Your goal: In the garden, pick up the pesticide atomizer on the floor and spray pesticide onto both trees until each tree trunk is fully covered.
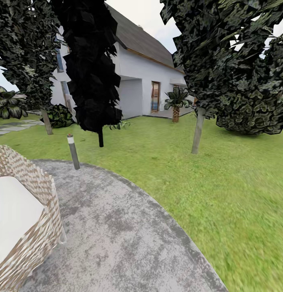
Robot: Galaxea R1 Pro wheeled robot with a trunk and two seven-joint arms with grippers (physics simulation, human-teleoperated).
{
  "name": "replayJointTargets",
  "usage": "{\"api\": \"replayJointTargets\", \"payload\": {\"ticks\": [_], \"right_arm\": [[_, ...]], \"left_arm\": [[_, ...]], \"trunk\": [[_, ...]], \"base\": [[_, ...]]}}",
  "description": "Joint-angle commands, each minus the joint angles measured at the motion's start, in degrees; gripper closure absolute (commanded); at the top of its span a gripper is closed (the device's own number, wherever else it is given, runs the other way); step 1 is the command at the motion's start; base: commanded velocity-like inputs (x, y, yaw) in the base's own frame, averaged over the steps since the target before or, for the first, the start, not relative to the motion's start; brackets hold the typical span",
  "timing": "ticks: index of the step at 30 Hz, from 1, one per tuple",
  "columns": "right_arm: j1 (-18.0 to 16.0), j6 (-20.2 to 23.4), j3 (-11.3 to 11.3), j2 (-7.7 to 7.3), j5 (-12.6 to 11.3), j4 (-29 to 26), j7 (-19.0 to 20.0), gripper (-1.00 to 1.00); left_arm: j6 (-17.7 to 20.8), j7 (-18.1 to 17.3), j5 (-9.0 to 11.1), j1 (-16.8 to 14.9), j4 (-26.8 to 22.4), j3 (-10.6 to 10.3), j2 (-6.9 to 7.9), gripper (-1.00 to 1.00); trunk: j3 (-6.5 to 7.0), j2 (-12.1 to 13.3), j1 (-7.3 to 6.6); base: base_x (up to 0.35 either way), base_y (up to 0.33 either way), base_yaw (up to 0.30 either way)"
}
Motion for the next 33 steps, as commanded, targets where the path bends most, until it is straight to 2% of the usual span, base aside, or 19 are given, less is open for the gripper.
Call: {"api": "replayJointTargets", "payload": {"ticks": [1,5,14,21,26,27,33], "right_arm": [[-0.01,0.0,0.0,0.0,0.0,0.0,0.0,-1.0],[-0.36,-0.45,0.01,1.3,0.08,-1.14,-0.18,-1.0],[-0.81,-2.03,-0.08,2.8,0.17,-3.45,-0.18,-1.0],[-0.84,-3.28,-0.05,2.9,0.27,-4.14,-0.23,-1.0],[-0.88,-4.89,-0.07,1.28,0.36,-5.76,-0.29,-1.0],[-0.89,-21.19,-0.09,-0.77,0.35,-15.31,-0.28,-1.0],[-1.03,-21.85,-0.24,-1.83,0.35,-26.21,-0.34,-1.0]], "left_arm": [[0.0,0.0,0.0,-0.01,0.0,0.0,0.0,-1.0],[-0.02,-0.49,-0.02,-0.04,-0.11,0.22,-0.26,-1.0],[-0.08,-0.47,0.08,-0.01,0.34,0.26,-0.26,-1.0],[-0.71,-0.25,-0.13,-0.15,-0.58,0.09,0.42,-1.0],[-2.32,0.46,-0.2,-1.41,-2.2,0.09,0.8,-1.0],[-4.33,0.45,-0.17,-2.77,-9.75,0.09,1.0,-1.0],[-4.47,-0.04,0.01,-9.51,-13.33,-0.05,1.35,-1.0]], "trunk": [[-0.03,-0.01,0.0],[-0.03,-0.01,0.0],[-0.03,-0.01,0.0],[-0.03,-0.01,0.0],[-0.03,-0.01,0.0],[-0.03,-0.01,0.0],[-0.03,-0.01,0.0]], "base": [[0.0,0.0,0.0],[0.0,0.0,0.0],[0.0,0.0,0.0],[0.0,0.0,0.0],[0.0,0.0,0.0],[0.0,0.0,0.0],[0.0,0.0,0.0]]}}
